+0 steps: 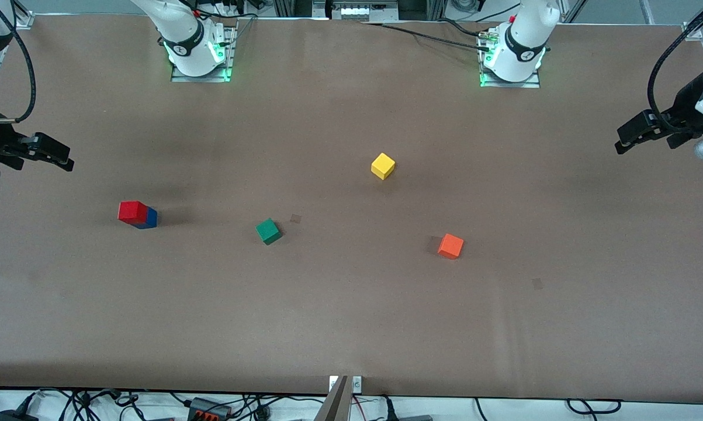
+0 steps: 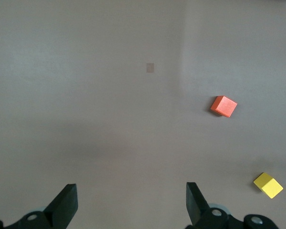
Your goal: Pass red block to right arm, stack on blue
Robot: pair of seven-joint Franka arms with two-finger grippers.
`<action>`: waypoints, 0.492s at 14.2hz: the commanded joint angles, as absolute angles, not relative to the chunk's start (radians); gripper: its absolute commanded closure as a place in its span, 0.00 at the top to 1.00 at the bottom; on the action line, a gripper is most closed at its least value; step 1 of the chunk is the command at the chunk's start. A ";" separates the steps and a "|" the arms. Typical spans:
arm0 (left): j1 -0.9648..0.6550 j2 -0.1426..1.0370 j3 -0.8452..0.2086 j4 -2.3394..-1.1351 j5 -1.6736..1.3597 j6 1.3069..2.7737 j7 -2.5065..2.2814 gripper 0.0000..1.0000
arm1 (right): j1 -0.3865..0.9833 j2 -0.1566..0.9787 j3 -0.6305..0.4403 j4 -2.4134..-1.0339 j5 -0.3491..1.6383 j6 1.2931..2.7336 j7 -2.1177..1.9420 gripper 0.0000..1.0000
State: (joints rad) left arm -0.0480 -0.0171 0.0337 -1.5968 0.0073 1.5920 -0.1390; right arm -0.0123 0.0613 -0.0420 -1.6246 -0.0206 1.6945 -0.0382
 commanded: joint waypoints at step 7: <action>-0.049 0.011 0.031 -1.536 0.023 1.562 -0.141 1.00 | -0.021 0.055 -0.044 -1.615 -0.037 1.678 -0.037 1.00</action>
State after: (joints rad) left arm -0.0480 -0.0169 0.0341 -1.5866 0.0073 1.5899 -0.1390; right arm -0.0203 0.0601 -0.0497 -1.6246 -0.0210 1.6937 -0.0382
